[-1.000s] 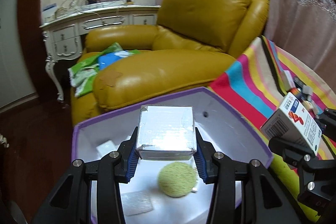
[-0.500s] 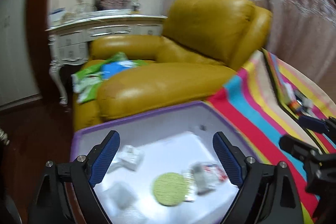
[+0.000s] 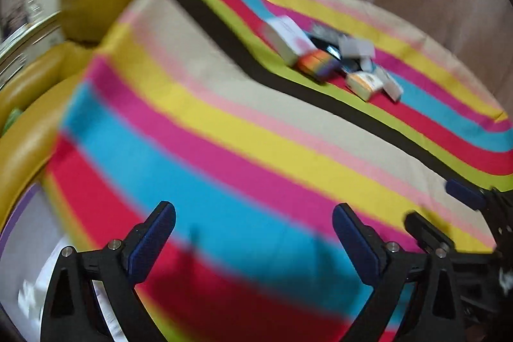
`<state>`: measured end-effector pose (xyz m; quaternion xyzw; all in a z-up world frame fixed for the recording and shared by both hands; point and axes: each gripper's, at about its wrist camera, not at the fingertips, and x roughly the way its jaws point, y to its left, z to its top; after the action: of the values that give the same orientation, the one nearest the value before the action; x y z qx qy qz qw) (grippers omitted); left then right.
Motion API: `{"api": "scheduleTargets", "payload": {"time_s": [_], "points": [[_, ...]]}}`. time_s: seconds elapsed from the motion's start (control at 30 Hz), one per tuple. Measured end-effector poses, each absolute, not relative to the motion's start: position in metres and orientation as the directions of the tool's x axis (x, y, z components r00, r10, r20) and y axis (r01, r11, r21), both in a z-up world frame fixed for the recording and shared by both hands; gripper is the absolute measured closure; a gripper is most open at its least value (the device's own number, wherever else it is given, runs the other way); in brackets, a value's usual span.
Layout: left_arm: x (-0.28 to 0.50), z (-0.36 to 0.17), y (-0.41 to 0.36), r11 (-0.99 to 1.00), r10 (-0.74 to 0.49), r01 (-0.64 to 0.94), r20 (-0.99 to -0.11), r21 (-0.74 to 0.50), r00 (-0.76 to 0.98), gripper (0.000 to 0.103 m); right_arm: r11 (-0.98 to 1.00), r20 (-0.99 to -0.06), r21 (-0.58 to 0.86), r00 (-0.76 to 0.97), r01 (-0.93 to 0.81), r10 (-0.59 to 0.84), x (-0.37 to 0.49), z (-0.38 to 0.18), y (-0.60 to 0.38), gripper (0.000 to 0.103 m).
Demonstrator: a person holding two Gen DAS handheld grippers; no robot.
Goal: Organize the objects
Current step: 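Move both open tools back over the striped table, then grasp the white green-logo box with the right tool while the left tool grasps the tissue pack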
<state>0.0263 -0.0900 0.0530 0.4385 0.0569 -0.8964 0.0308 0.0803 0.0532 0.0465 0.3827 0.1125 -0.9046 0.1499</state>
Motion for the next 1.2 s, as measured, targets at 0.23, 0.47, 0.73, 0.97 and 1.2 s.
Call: {"api": "scheduleTargets", "payload": {"time_s": [0.23,0.47,0.73,0.97,1.2], "points": [[-0.055,0.020,-0.040,-0.997,0.043,0.021,-0.801,-0.068,-0.597,0.004,-0.980,-0.800,-0.054,-0.596,0.190,-0.071,0.000,0.010,0.148,0.019],[-0.079,0.010,-0.033,-0.998,0.058,-0.003,-0.800,-0.070,-0.597,0.000,-0.994,-0.816,-0.002,-0.575,0.111,-0.063,-0.071,-0.005,0.195,0.018],[-0.074,0.008,-0.030,-1.000,0.000,0.015,-0.812,-0.011,-0.583,0.000,-0.986,-0.806,0.006,-0.582,0.169,-0.105,-0.140,-0.003,0.194,0.018],[-0.076,0.008,-0.029,-1.000,-0.003,0.021,-0.812,-0.012,-0.584,0.000,-0.976,-0.791,-0.040,-0.604,0.213,-0.099,-0.183,0.003,0.179,0.018],[-0.076,0.008,-0.029,-1.000,-0.005,0.023,-0.812,-0.011,-0.584,0.000,-0.957,-0.808,-0.031,-0.571,0.289,-0.146,-0.161,0.010,0.162,0.066]]}}
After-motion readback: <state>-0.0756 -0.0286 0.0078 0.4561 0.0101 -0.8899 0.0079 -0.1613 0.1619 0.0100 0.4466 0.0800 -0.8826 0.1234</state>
